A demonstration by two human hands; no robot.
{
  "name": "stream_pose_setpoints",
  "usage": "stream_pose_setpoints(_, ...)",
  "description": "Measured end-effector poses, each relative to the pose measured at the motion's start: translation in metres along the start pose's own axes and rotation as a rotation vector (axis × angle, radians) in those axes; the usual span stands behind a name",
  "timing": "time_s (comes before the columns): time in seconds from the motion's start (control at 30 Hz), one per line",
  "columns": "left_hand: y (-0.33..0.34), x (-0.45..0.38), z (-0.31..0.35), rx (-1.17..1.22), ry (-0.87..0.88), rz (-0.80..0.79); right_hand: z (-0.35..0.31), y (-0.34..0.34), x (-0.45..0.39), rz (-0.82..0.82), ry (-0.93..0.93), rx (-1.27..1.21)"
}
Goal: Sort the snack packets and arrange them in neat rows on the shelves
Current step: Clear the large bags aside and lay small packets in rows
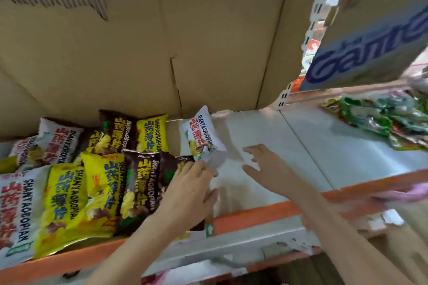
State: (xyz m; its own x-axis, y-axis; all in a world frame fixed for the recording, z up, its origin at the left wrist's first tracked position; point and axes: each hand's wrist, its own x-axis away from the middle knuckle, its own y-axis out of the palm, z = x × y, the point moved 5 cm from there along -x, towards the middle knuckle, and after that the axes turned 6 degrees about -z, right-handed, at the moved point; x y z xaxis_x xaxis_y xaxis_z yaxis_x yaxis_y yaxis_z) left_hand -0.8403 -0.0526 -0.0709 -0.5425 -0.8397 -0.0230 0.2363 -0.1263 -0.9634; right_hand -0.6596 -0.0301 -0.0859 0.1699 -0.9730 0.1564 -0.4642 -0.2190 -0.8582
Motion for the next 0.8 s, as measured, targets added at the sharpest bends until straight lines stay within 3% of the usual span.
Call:
stream_pose_setpoints(0.37, 0.039, -0.056, 0.092, -0.139, 0.196, -0.219, 0.081, -0.011, 0.079, -0.072, 0.078, 0.405)
stream_pose_setpoints(0.63, 0.060, -0.089, 0.167, -0.194, 0.204, -0.285, 0.154, -0.048, 0.109, 0.099, 0.090, 0.403)
stream_pose_setpoints(0.8, 0.073, -0.123, 0.226, -0.160, 0.213, -0.269, 0.218, -0.067, 0.143, 0.053, 0.153, 0.375)
